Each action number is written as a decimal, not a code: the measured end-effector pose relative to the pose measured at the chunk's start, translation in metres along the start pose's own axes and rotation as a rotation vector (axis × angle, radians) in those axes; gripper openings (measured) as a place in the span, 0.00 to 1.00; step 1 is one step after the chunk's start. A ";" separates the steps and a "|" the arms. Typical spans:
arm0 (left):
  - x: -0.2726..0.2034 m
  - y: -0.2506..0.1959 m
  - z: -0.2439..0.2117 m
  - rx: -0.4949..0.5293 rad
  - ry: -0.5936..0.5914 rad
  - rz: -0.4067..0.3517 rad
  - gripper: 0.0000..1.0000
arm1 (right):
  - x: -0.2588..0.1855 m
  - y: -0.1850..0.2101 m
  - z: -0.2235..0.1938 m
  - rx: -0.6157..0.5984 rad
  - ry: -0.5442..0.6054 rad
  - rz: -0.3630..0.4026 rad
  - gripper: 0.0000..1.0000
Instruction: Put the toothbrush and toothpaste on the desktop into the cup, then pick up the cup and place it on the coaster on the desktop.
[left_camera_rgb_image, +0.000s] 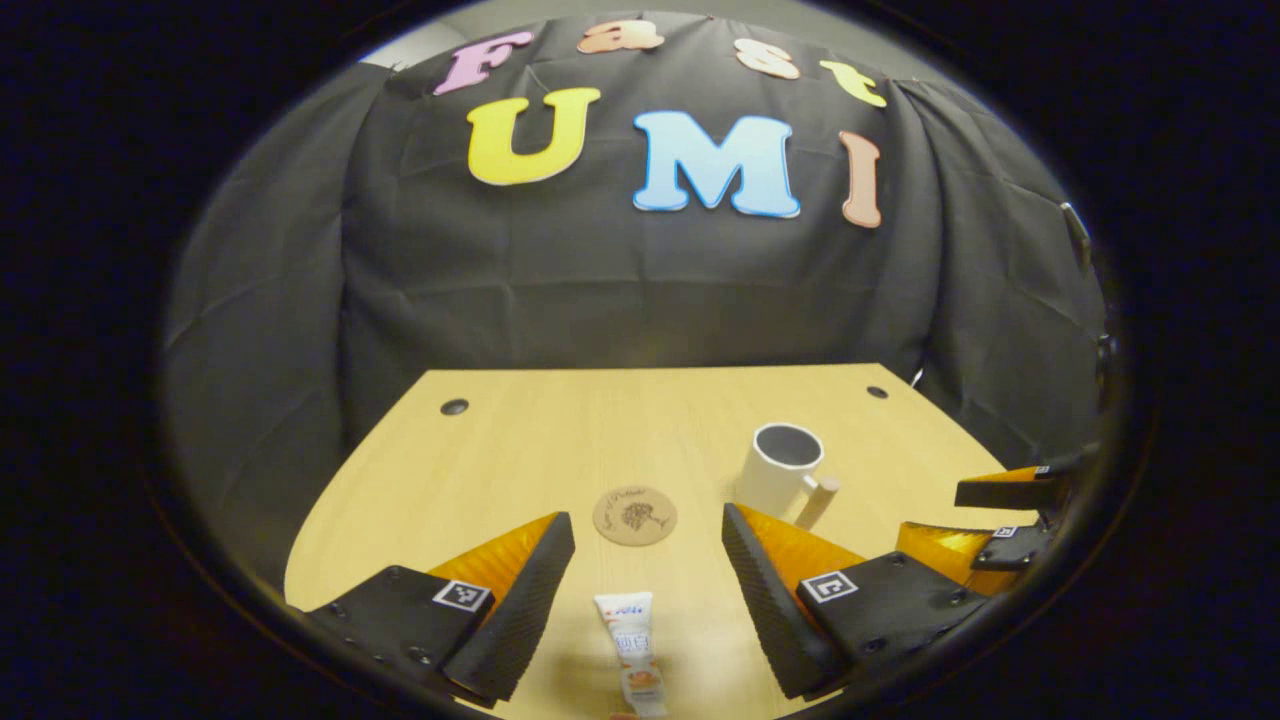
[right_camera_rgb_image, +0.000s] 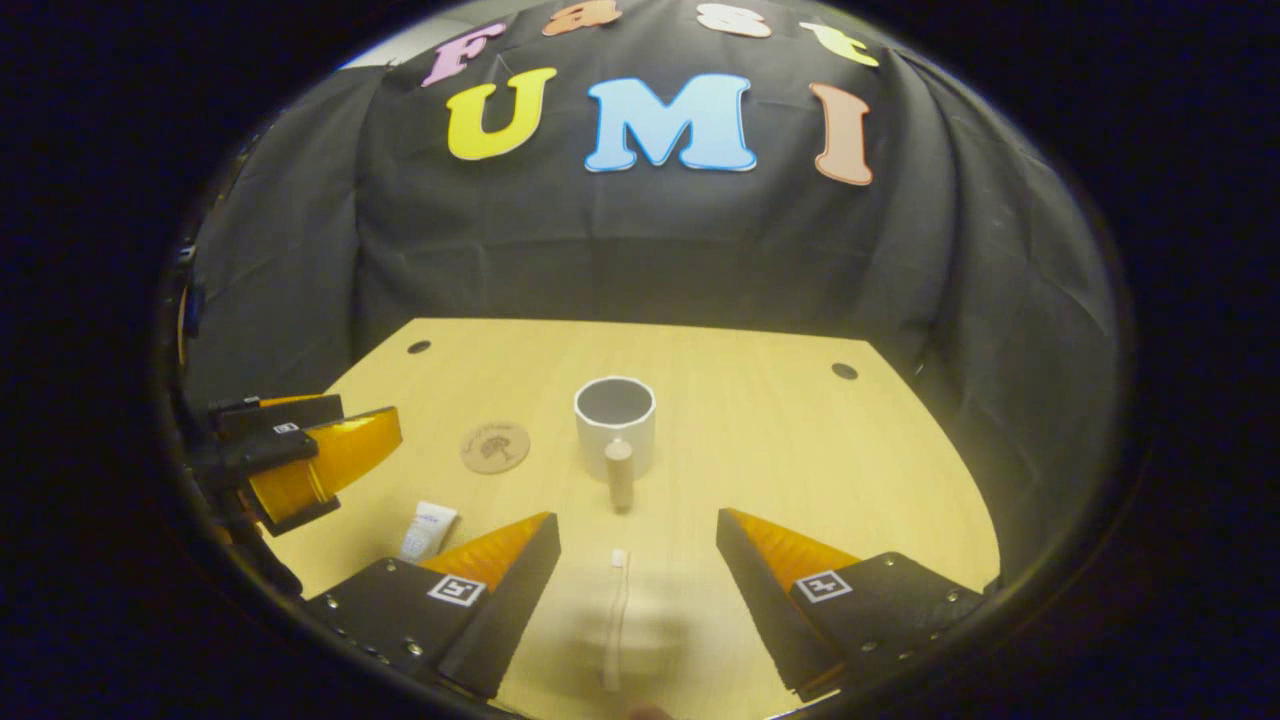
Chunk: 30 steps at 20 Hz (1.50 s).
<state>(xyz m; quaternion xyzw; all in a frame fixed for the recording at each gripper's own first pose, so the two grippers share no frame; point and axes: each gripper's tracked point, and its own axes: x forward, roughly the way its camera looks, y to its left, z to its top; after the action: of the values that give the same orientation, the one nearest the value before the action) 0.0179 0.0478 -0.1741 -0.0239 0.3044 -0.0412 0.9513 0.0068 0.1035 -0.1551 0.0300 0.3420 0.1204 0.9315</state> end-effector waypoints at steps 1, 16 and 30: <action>0.004 0.000 -0.010 -0.001 0.034 -0.002 0.97 | 0.003 0.000 -0.003 -0.005 0.023 0.008 0.96; 0.007 0.010 -0.126 0.001 0.549 -0.003 0.99 | 0.017 0.013 -0.087 0.029 0.424 0.047 0.98; 0.019 0.011 -0.180 -0.082 0.785 -0.005 0.99 | 0.033 0.023 -0.128 0.024 0.641 0.047 0.98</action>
<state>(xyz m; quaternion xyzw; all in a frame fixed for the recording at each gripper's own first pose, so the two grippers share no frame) -0.0706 0.0532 -0.3319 -0.0451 0.6465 -0.0374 0.7607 -0.0560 0.1304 -0.2705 0.0095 0.6187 0.1411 0.7728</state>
